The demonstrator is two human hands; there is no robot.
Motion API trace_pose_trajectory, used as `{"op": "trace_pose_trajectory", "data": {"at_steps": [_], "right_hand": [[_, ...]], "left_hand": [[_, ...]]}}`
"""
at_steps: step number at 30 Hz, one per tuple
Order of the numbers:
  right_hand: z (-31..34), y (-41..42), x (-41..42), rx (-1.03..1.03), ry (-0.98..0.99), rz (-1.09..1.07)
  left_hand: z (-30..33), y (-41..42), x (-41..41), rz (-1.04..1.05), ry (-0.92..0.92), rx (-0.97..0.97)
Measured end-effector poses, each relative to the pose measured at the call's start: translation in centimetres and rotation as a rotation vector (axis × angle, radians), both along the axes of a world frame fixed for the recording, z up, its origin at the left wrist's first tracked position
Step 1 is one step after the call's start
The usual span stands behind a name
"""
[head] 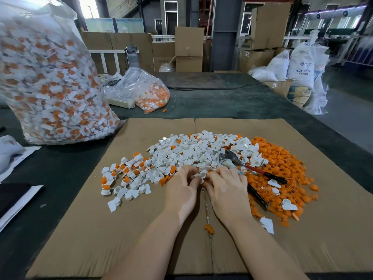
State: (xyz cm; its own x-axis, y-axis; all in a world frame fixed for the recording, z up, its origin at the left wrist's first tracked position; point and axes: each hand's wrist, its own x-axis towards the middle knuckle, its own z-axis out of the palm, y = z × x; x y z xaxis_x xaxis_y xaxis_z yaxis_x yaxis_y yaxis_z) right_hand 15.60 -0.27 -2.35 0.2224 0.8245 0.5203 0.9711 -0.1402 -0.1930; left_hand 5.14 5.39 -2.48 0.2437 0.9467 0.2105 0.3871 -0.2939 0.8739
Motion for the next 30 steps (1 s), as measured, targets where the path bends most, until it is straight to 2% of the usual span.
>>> {"op": "trace_pose_trajectory", "data": {"at_steps": [5,11,16,23,30], "right_hand": [[-0.50,0.31,0.45,-0.099,0.023,0.022],[-0.11,0.23,0.36,-0.019,0.109,0.040],[0.19,-0.27,0.33,0.135,0.233,0.066],[0.44,-0.52,0.53,0.159,0.340,0.177],[0.44,-0.61,0.46,0.235,0.308,0.173]], "left_hand": [[-0.01,-0.01,-0.01,-0.001,0.015,-0.006],[0.02,-0.03,0.02,0.003,0.039,-0.006],[0.09,-0.12,-0.01,-0.012,0.048,0.001],[0.05,-0.12,-0.12,-0.061,0.069,0.025],[0.22,-0.36,-0.28,-0.111,0.048,0.023]]}}
